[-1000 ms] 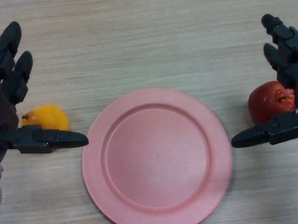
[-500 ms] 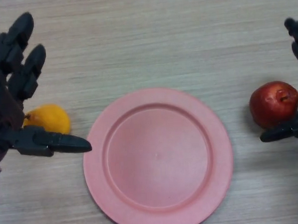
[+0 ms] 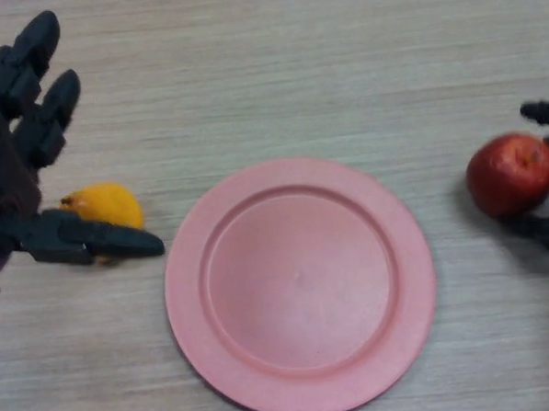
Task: Pick up the red apple and place it on the plate
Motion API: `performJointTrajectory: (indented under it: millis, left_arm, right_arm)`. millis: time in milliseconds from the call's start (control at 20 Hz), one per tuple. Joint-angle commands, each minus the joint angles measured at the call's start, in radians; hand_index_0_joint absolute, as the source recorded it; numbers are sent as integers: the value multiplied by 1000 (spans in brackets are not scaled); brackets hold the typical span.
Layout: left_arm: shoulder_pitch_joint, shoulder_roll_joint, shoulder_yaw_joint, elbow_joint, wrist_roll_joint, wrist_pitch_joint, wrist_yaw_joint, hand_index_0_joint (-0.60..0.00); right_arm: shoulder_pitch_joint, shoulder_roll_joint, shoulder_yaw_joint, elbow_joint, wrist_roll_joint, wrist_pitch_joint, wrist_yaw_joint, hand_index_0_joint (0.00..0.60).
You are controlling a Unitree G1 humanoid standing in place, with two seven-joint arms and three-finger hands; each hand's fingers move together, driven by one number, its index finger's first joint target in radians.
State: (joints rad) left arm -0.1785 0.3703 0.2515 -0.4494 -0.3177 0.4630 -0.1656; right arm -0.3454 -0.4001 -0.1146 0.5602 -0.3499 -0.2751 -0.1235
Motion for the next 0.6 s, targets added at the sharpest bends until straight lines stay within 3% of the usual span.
performJointTrajectory:
  millis: [50, 300, 450, 600]
  left_arm:
    - [6, 4, 32, -35, 40, -191, 29, 0]
    - [6, 2, 32, -37, 47, -190, 42, 0]
    - [-11, 6, 7, -68, 59, -159, 35, 0]
    - [-34, 10, 7, -42, 73, -180, 21, 0]
  right_arm:
    - [-17, -50, -53, -101, 43, -62, -64, 600]
    - [10, -11, -51, -330, 116, 79, -21, 600]
    - [45, 100, 15, -647, 231, 367, -10, 600]
    - [55, 170, 125, -753, 172, 491, -18, 600]
